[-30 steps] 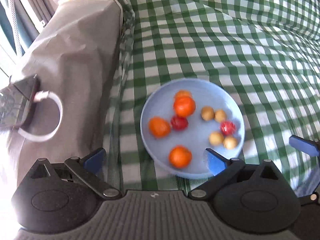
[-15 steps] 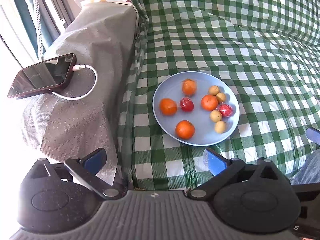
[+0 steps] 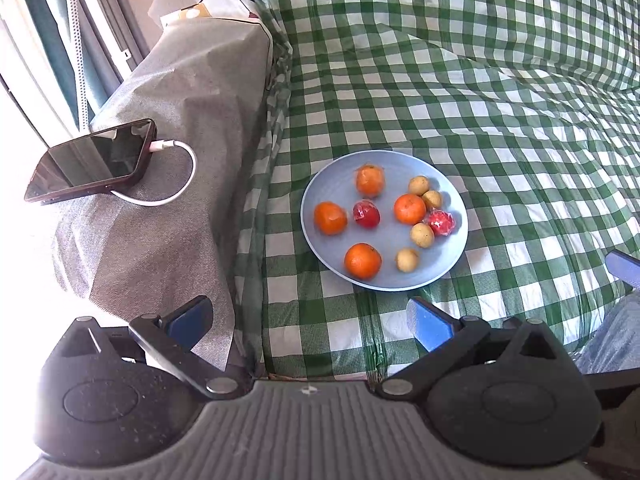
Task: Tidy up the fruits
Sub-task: 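Withdraw both open tools from the plate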
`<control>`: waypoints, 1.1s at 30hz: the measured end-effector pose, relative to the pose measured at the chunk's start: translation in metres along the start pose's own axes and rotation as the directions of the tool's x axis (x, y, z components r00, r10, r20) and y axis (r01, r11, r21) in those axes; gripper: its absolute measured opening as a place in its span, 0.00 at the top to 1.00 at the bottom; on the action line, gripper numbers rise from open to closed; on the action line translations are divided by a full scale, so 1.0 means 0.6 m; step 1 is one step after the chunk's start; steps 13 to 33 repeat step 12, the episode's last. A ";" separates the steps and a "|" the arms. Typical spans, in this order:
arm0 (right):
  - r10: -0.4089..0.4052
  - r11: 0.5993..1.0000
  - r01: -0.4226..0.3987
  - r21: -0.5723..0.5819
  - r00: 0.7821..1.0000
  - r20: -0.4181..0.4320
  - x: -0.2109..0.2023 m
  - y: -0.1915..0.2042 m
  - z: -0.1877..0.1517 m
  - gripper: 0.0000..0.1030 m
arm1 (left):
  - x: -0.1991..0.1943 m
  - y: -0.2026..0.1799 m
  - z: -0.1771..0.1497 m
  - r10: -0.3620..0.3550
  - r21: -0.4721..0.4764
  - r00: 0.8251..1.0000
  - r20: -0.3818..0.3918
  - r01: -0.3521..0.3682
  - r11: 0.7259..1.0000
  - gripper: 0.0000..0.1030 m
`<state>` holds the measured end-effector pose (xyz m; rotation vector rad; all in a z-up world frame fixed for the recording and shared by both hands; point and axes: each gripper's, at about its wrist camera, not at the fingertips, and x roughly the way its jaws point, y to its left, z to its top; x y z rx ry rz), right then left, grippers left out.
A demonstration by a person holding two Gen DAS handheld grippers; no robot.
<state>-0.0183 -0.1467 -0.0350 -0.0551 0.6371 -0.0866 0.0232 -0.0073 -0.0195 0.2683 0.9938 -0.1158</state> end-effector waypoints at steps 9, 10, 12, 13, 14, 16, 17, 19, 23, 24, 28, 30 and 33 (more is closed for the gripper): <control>0.001 1.000 -0.001 0.003 1.000 0.013 -0.007 0.004 0.001 0.01 | 0.000 0.000 -0.002 -0.003 0.000 1.000 -0.012 0.003 1.000 0.00; 0.001 1.000 -0.001 0.005 1.000 0.014 -0.007 0.005 0.001 0.01 | 0.001 0.000 -0.002 -0.005 -0.003 1.000 -0.015 0.005 1.000 0.00; 0.006 1.000 -0.007 0.006 1.000 0.016 -0.008 0.002 0.001 0.01 | 0.001 0.000 -0.002 -0.002 -0.005 1.000 -0.015 0.002 1.000 0.00; 0.006 1.000 -0.007 0.006 1.000 0.016 -0.008 0.002 0.001 0.01 | 0.001 0.000 -0.002 -0.002 -0.005 1.000 -0.015 0.002 1.000 0.00; 0.006 1.000 -0.007 0.006 1.000 0.016 -0.008 0.002 0.001 0.01 | 0.001 0.000 -0.002 -0.002 -0.005 1.000 -0.015 0.002 1.000 0.00; 0.006 1.000 -0.007 0.006 1.000 0.016 -0.008 0.002 0.001 0.01 | 0.001 0.000 -0.002 -0.002 -0.005 1.000 -0.015 0.002 1.000 0.00; 0.006 1.000 -0.007 0.006 1.000 0.016 -0.008 0.002 0.001 0.01 | 0.001 0.000 -0.002 -0.002 -0.005 1.000 -0.015 0.002 1.000 0.00; 0.006 1.000 -0.007 0.006 1.000 0.016 -0.008 0.002 0.001 0.01 | 0.001 0.000 -0.002 -0.002 -0.005 1.000 -0.015 0.002 1.000 0.00; 0.006 1.000 -0.007 0.006 1.000 0.016 -0.008 0.002 0.001 0.01 | 0.001 0.000 -0.002 -0.002 -0.005 1.000 -0.015 0.002 1.000 0.00; 0.006 1.000 -0.007 0.006 1.000 0.016 -0.008 0.002 0.001 0.01 | 0.001 0.000 -0.002 -0.002 -0.005 1.000 -0.015 0.002 1.000 0.00; 0.006 1.000 -0.007 0.006 1.000 0.016 -0.008 0.002 0.001 0.01 | 0.001 0.000 -0.002 -0.002 -0.005 1.000 -0.015 0.002 1.000 0.00; 0.006 1.000 -0.007 0.006 1.000 0.016 -0.008 0.002 0.001 0.01 | 0.001 0.000 -0.002 -0.002 -0.005 1.000 -0.015 0.002 1.000 0.00; 0.006 1.000 -0.007 0.006 1.000 0.016 -0.008 0.002 0.001 0.01 | 0.001 0.000 -0.002 -0.002 -0.005 1.000 -0.015 0.002 1.000 0.00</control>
